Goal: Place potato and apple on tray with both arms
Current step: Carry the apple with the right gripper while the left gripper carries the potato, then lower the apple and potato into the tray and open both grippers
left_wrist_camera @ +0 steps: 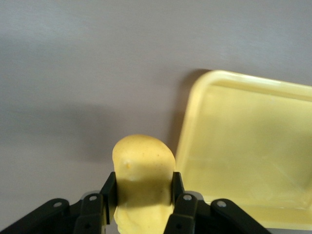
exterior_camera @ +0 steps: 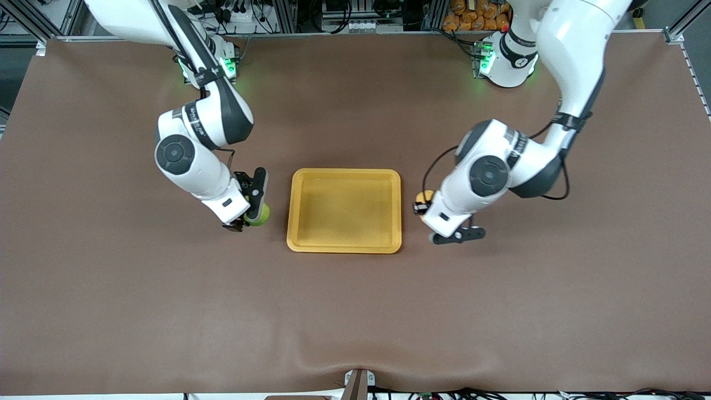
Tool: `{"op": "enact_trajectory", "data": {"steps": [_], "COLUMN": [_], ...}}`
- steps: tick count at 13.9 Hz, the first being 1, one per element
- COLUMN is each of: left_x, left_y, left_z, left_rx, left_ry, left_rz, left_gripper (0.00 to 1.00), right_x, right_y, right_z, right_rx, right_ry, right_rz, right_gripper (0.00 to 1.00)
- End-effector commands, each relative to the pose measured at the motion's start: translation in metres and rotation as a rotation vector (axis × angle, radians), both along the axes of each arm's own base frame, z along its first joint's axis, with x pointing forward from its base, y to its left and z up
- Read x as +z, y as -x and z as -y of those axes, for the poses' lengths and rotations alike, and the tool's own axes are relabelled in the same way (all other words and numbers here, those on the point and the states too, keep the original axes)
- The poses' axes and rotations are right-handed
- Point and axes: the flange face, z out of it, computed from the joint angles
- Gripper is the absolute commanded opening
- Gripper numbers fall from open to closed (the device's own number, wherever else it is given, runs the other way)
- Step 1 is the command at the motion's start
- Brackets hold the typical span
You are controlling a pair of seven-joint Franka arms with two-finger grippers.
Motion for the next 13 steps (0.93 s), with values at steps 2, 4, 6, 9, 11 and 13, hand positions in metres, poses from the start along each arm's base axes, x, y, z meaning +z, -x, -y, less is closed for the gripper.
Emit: {"op": "enact_trajectory", "data": {"steps": [2, 4, 6, 9, 11, 13], "left_x": [-0.013, -0.021, -0.024, -0.033, -0.041, -0.048], "left_y": [0.009, 0.015, 0.017, 0.017, 0.022, 0.026], "left_z": [0.04, 0.049, 0.058, 0.065, 0.075, 0.083], "left_rx": [-0.004, -0.026, -0.036, -0.043, -0.057, -0.071], "left_ry": [-0.056, -0.069, -0.053, -0.029, -0.017, -0.009], "left_rz": [0.032, 0.034, 0.049, 0.064, 0.068, 0.076], "left_gripper": [0.02, 0.02, 0.02, 0.02, 0.02, 0.03], "right_x": [0.005, -0.007, -0.013, -0.027, -0.033, -0.033], "right_y": [0.016, 0.017, 0.017, 0.018, 0.022, 0.029], "right_z": [-0.049, -0.057, -0.059, -0.062, -0.071, -0.087], "right_rx": [0.064, 0.075, 0.077, 0.065, 0.069, 0.086], "right_ry": [-0.016, -0.018, -0.017, -0.029, -0.041, -0.053], "right_rz": [0.018, 0.027, 0.023, 0.011, 0.016, 0.023], "right_gripper": [0.0, 0.0, 0.01, 0.02, 0.02, 0.02]}}
